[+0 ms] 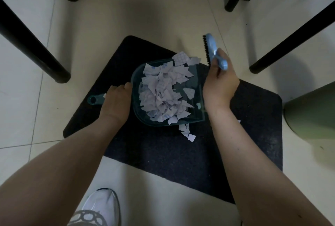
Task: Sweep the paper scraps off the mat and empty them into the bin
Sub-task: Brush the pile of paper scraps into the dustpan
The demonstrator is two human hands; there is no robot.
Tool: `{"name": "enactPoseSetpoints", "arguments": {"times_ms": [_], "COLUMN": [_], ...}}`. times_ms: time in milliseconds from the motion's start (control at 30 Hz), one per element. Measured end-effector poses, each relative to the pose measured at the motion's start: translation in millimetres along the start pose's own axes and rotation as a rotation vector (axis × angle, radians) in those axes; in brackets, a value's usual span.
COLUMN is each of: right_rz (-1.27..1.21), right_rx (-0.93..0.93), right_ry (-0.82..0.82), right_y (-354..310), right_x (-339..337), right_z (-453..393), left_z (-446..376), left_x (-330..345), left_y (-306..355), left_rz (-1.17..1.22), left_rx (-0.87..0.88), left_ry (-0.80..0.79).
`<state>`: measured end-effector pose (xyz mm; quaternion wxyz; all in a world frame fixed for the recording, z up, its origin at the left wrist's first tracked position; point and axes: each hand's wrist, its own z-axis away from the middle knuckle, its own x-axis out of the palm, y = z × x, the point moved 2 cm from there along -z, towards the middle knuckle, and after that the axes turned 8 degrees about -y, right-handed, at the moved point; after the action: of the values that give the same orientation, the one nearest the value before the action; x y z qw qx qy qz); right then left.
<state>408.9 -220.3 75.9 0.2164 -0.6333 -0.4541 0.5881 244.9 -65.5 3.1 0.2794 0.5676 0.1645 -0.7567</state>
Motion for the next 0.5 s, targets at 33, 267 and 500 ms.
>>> {"name": "enactPoseSetpoints", "arguments": {"times_ms": [33, 267, 500], "right_rz": [0.088, 0.216, 0.231], "right_rx": [-0.023, -0.112, -0.097], "right_ry": [-0.059, -0.316, -0.352], "right_y": [0.7, -1.6, -2.4], "right_x": [3.0, 11.7, 13.1], "right_z": [-2.7, 7.0, 7.0], "left_z": [0.4, -4.2, -3.9], "left_x": [-1.2, 0.1, 0.1], "left_y": [1.0, 3.0, 2.2], "left_rz": [-0.005, -0.002, -0.004], "left_rx": [-0.003, -0.011, -0.004], "left_ry": [-0.004, -0.032, -0.036]}}
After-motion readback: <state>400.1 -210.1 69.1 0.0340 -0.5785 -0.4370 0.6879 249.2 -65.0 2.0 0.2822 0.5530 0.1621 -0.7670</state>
